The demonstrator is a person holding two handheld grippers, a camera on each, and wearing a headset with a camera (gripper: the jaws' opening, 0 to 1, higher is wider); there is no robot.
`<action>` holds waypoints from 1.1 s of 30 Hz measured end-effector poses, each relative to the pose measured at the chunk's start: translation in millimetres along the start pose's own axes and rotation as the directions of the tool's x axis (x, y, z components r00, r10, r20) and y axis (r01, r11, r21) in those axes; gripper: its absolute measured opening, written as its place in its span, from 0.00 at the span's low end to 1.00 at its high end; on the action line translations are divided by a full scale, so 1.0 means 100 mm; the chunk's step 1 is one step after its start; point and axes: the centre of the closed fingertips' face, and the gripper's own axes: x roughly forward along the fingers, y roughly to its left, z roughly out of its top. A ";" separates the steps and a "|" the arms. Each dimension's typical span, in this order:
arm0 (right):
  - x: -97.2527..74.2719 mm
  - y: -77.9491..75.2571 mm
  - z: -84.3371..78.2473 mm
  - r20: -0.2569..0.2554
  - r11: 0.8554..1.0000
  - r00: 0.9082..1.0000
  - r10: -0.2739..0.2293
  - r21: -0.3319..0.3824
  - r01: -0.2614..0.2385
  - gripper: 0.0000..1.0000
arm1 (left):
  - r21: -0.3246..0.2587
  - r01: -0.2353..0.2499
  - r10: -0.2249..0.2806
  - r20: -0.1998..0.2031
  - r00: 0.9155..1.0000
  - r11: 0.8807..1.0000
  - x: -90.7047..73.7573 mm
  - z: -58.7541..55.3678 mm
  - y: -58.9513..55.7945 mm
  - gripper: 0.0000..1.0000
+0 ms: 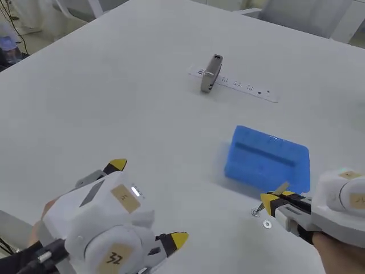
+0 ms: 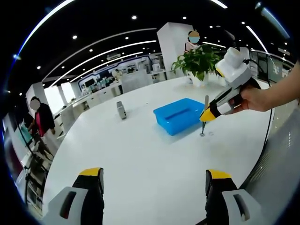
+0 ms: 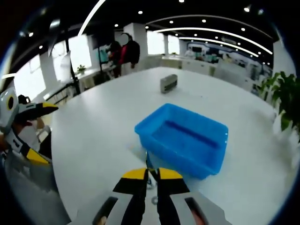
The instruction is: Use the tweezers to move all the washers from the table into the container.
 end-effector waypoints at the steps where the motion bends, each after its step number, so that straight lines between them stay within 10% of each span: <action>1: 0.00 -0.01 0.00 0.000 1.000 1.000 -0.003 0.000 0.003 0.04 | 0.000 0.001 -0.001 0.000 1.000 1.000 0.00 0.00 0.00 0.92; 19: 0.03 -0.02 -0.01 0.001 0.999 1.000 0.007 0.035 -0.007 0.04 | 0.008 0.007 -0.007 -0.007 1.000 1.000 0.01 -0.01 -0.02 0.92; 33: 0.04 0.00 -0.03 0.004 0.997 1.000 -0.010 -0.070 0.011 0.02 | 0.005 0.000 0.000 -0.003 1.000 1.000 0.00 0.00 -0.01 0.91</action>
